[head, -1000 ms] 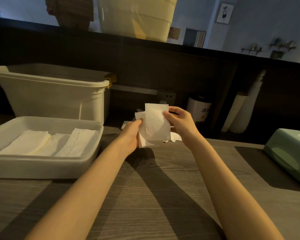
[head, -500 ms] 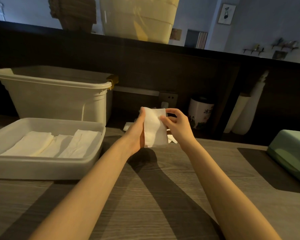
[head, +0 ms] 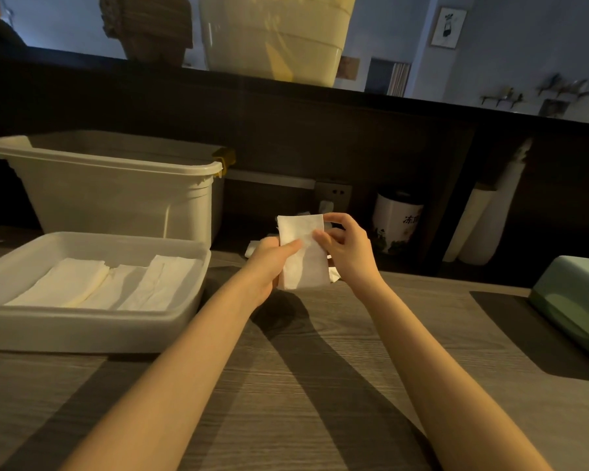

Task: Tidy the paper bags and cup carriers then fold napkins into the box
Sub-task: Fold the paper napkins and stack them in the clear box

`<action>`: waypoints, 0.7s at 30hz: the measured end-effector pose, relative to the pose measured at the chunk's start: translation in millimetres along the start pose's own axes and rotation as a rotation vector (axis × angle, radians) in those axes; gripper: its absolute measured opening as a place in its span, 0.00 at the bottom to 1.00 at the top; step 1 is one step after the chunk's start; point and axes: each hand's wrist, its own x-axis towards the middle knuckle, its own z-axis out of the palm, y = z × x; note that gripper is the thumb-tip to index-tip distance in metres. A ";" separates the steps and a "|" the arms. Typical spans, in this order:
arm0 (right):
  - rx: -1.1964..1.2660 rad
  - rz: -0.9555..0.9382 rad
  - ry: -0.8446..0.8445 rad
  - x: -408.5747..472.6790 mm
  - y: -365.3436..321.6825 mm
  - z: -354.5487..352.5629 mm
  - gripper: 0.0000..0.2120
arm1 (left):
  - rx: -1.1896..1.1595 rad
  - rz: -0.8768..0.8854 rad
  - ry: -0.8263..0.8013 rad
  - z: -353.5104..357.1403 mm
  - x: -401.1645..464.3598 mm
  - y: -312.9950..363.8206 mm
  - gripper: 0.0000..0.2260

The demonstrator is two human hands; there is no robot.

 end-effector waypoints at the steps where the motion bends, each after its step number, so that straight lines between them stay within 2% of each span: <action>1: 0.002 0.000 -0.002 0.1 -1.2 -0.2 0.16 | -0.004 -0.001 0.020 -0.8 1.4 -0.2 0.16; 5: 0.072 0.033 0.058 2.3 -1.6 -6.3 0.11 | -0.064 0.027 0.152 -9.2 5.1 4.4 0.15; 9: -0.198 0.007 0.123 5.5 13.6 -9.8 0.11 | -0.125 0.056 0.262 -19.8 9.4 7.9 0.16; 17: -0.733 -0.148 -0.087 4.6 35.4 16.4 0.31 | -0.099 0.092 0.374 -33.0 12.6 7.3 0.15; 21: -0.849 -0.136 -0.181 14.1 36.2 33.1 0.37 | -0.085 0.095 0.372 -33.6 11.5 6.9 0.15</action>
